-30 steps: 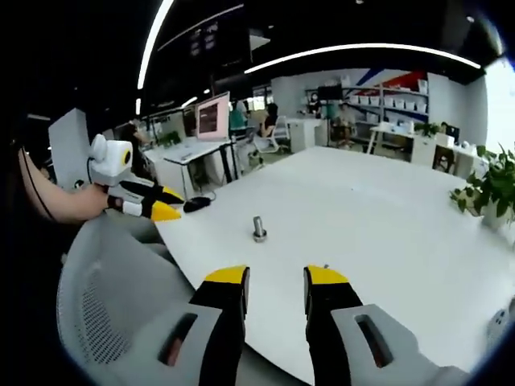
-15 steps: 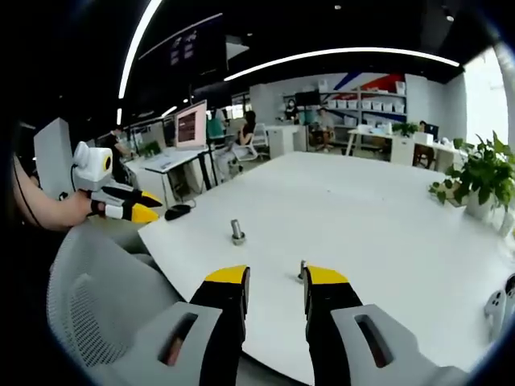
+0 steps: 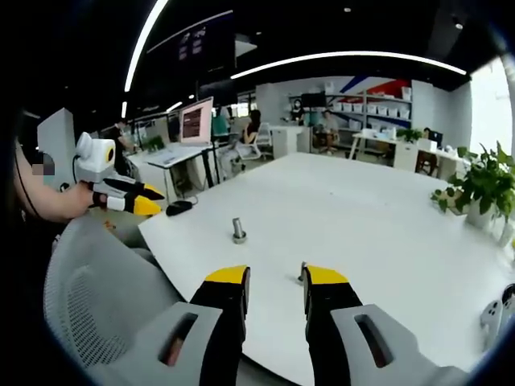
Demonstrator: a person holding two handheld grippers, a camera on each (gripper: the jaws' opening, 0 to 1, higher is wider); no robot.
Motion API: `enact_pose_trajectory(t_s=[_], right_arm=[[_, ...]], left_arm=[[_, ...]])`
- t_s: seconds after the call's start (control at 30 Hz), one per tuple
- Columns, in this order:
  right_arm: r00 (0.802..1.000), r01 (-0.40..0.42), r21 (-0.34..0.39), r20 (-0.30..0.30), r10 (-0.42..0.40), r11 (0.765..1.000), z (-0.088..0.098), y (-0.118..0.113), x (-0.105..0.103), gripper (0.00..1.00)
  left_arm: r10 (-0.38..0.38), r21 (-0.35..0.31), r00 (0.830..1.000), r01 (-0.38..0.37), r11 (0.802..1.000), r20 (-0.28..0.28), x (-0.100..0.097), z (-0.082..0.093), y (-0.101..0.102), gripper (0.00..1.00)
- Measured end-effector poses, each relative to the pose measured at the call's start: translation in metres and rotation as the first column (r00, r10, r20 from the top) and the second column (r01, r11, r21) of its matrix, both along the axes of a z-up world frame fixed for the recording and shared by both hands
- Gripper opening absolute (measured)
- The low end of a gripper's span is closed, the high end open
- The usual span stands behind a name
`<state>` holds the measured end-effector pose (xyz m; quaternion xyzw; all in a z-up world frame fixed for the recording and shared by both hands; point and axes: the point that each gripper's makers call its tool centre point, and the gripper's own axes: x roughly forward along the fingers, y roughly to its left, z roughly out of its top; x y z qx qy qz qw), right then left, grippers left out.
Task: Place the washer onto the threaded stud by aligning its center hole with the stud, sliding it down to the base, and recovering from edge contact or off-axis alignment until the washer reaches the visible bottom stop.
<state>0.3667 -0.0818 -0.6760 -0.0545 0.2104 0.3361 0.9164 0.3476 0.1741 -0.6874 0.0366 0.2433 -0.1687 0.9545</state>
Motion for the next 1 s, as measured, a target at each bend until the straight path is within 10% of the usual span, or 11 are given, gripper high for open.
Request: enact_pose_trajectory(t_s=[1.0], right_arm=[[0.999, 0.025, -0.014, 0.028, -0.024, 1.0, 0.0031, -0.0055, 0.0007, 0.28]], left_arm=[[0.001, 0.022, 1.0, 0.0, 1.0, -0.016, -0.0014, -0.0048, 0.0011, 0.27]])
